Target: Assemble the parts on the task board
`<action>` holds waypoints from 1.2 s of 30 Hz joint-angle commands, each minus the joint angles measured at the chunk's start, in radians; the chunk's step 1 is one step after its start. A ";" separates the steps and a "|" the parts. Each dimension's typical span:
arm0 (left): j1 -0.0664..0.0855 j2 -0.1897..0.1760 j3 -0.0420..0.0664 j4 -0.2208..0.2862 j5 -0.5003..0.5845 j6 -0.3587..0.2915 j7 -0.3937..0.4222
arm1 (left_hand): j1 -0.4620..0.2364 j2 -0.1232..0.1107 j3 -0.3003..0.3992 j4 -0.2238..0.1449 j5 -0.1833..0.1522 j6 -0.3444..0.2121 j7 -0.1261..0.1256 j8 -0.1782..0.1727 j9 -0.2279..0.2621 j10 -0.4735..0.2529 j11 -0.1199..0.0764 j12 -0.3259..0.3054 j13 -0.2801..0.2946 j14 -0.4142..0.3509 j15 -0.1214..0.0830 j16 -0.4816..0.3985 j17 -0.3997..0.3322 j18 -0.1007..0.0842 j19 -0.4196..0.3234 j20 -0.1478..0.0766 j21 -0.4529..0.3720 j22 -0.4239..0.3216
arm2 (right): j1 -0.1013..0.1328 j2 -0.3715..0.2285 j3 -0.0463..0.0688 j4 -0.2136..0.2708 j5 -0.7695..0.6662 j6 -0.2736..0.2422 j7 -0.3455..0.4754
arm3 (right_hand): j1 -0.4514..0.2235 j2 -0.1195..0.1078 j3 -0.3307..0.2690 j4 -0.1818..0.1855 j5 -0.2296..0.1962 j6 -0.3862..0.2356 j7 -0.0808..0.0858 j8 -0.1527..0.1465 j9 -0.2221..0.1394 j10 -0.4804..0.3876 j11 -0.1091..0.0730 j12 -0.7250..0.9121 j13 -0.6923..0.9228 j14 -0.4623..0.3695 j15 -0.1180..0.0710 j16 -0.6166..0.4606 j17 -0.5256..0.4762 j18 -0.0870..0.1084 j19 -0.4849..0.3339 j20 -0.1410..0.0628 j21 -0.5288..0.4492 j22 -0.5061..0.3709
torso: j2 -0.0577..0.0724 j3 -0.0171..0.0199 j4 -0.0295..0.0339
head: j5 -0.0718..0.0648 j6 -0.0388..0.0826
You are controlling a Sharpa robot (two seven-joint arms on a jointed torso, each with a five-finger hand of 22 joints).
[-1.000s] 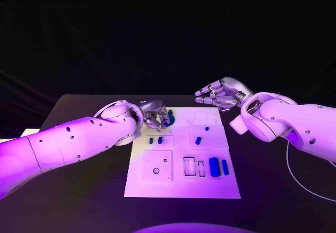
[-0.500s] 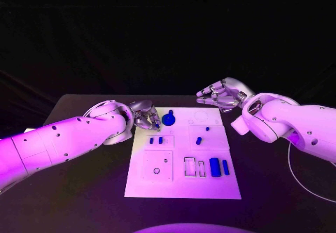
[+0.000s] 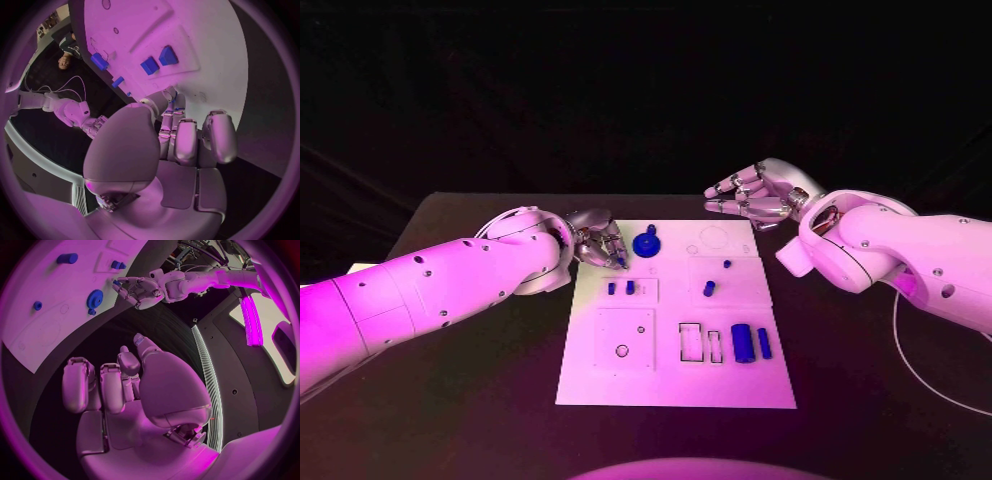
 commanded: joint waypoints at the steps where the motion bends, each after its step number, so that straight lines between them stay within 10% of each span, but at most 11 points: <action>1: 0.000 0.006 -0.001 -0.004 0.009 0.027 -0.001 | -0.010 0.001 0.004 -0.001 -0.001 0.000 0.003 -0.004 0.000 0.000 0.003 -0.004 0.000 0.031 -0.003 0.006 -0.001 -0.010 0.023 -0.002 -0.005 0.019 | 0.000 0.001 0.000 0.001 -0.011 0.014 0.001 | 0.000 0.004 0.001 0.005 0.003 0.006 0.001 -0.005 0.000 -0.003 -0.002 0.005 0.001 0.044 0.001 -0.006 0.025 0.011 -0.002 -0.001 -0.003 0.000 | -0.001 -0.0001 0.0012 | -0.001 -0.001; 36: -0.001 0.032 -0.013 -0.015 -0.045 0.065 -0.015 | -0.018 0.002 0.002 -0.004 -0.003 0.009 0.000 -0.004 0.002 0.009 0.000 -0.006 0.003 0.030 -0.004 0.005 -0.008 -0.007 0.019 -0.003 -0.015 0.013 | 0.000 0.001 0.000 0.003 -0.011 0.020 -0.001 | -0.004 0.003 -0.001 0.008 0.003 0.007 0.000 -0.005 0.000 -0.003 -0.003 0.006 0.001 0.045 0.001 -0.009 0.022 0.011 -0.003 -0.002 -0.005 -0.002 | 0.000 0.0001 -0.0004 | -0.003 -0.003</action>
